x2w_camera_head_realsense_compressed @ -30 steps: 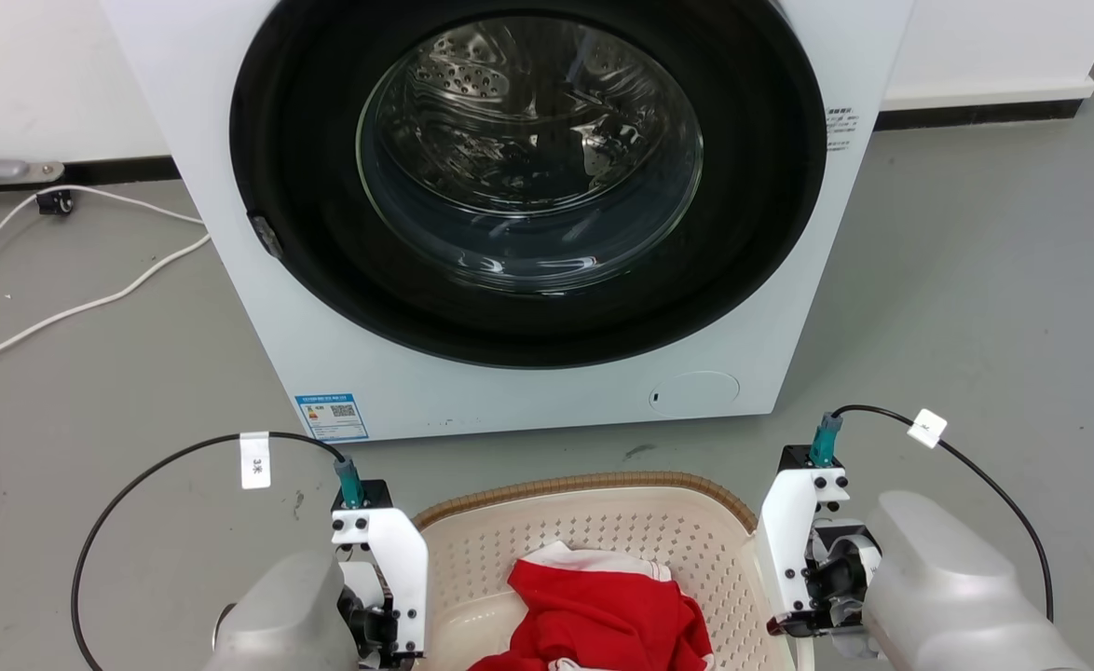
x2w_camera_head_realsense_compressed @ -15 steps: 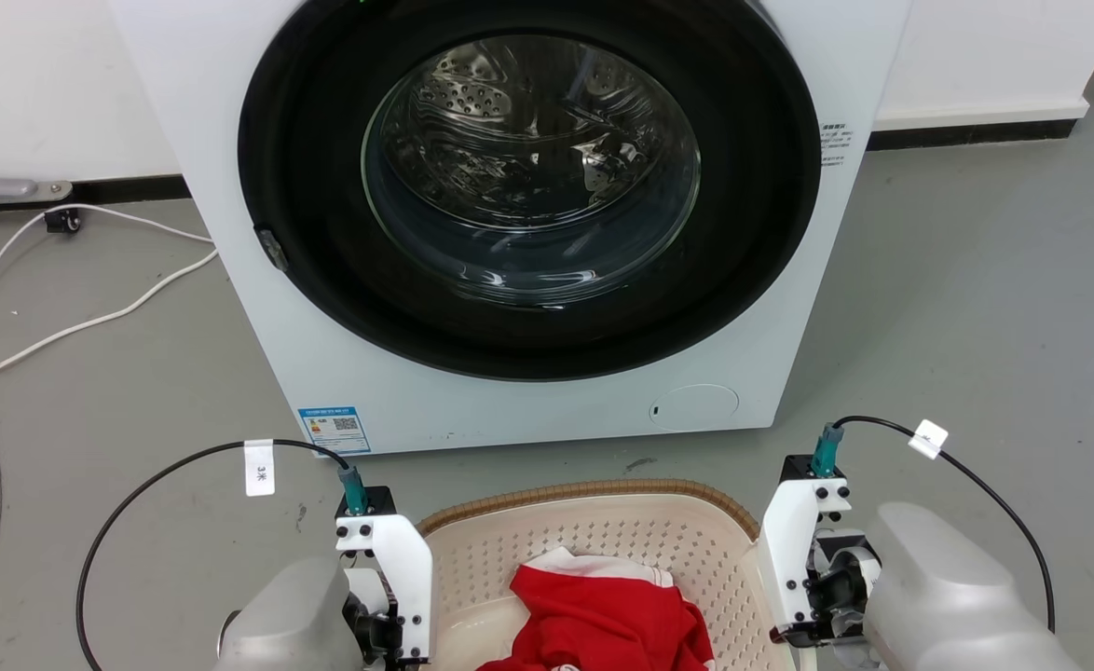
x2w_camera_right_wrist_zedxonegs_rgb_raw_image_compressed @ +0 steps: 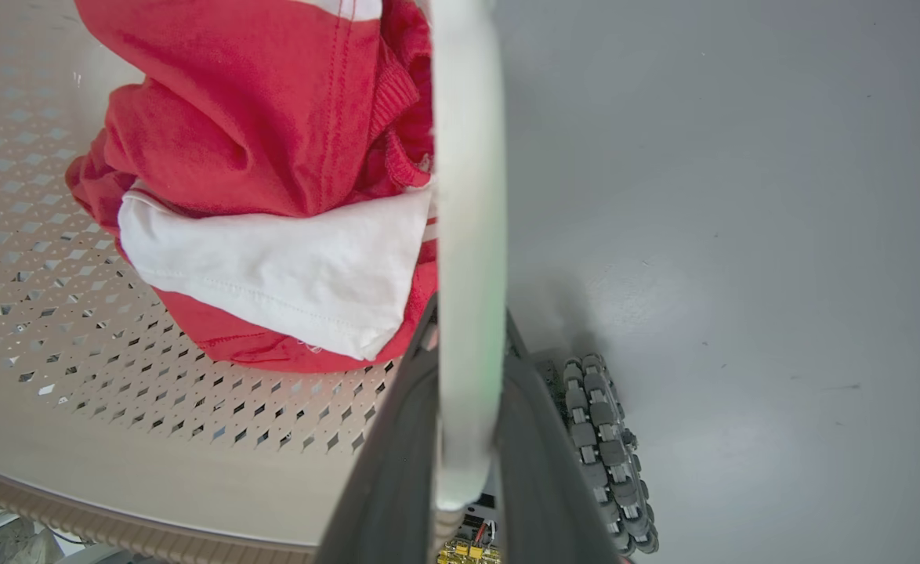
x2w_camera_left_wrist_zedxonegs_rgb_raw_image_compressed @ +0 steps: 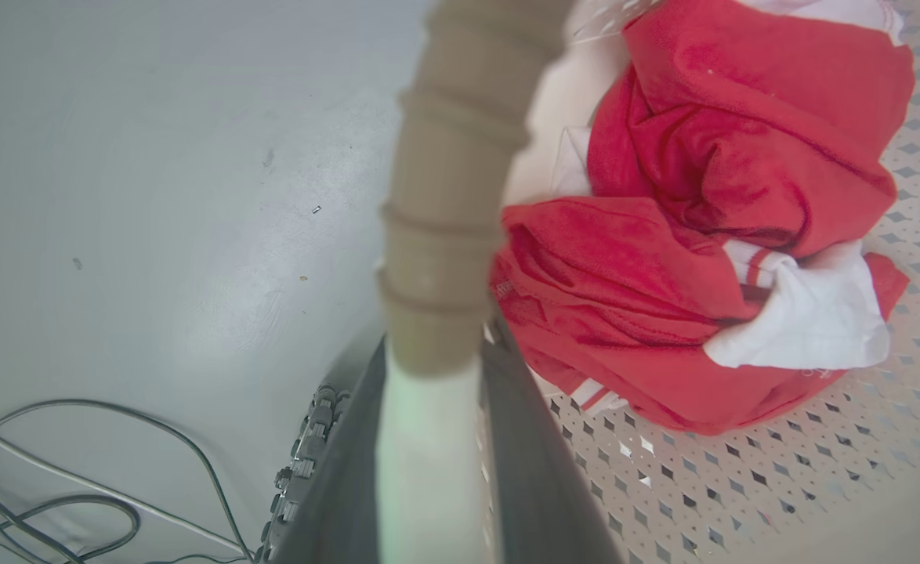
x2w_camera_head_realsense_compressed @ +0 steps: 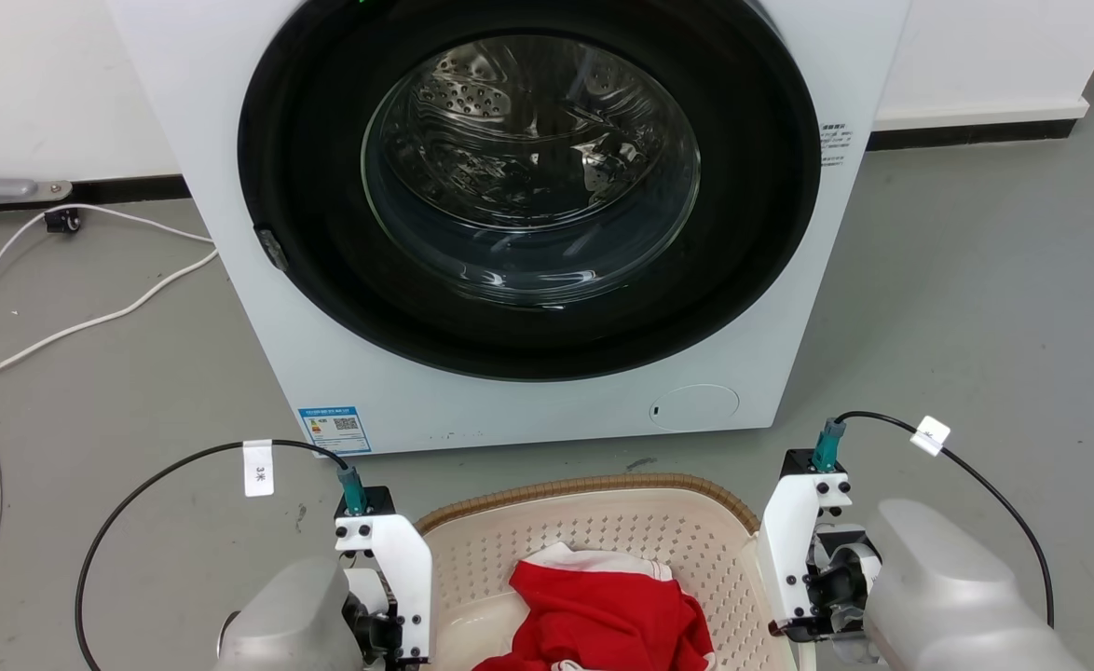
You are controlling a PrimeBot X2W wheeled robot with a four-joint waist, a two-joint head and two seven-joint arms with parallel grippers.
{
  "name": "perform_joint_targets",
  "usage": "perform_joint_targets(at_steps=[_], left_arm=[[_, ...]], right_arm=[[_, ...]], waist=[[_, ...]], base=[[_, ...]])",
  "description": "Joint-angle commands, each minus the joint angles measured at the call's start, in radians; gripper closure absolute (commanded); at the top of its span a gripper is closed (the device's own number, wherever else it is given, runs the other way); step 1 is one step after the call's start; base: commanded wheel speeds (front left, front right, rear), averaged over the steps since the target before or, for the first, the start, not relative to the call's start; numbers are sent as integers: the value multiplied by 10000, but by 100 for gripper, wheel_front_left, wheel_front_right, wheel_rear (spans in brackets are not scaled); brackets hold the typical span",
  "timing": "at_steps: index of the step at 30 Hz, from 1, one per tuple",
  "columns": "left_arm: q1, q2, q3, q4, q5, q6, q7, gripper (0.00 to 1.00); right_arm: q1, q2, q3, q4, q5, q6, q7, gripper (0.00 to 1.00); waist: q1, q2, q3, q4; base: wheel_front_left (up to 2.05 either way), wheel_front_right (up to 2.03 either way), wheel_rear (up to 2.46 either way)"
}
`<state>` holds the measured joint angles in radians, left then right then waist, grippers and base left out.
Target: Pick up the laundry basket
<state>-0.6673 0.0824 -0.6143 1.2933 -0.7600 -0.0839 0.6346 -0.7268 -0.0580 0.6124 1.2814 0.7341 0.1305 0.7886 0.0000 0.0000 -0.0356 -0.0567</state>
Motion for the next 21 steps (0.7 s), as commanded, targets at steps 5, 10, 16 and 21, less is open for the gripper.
perform_joint_targets(at_steps=[5,10,16,21], left_arm=[[110,-250,-85,-77,-93,-81,42,100],[111,-270,-116,-77,-105,-62,43,100],[108,-270,-140,-80,-165,-60,27,100],[137,-261,-156,-80,-179,-62,-1,100]], right_arm=[[-155,147,106,-95,168,15,-134,100],[-187,152,196,-97,228,15,-165,100],[-211,155,275,-85,319,15,-194,100],[-186,157,328,-71,383,15,-217,100]], waist=[[0,0,5,18],[0,0,10,13],[0,0,19,0],[0,0,16,-5]], base=[[0,0,0],[0,0,0],[0,0,0],[0,0,0]])
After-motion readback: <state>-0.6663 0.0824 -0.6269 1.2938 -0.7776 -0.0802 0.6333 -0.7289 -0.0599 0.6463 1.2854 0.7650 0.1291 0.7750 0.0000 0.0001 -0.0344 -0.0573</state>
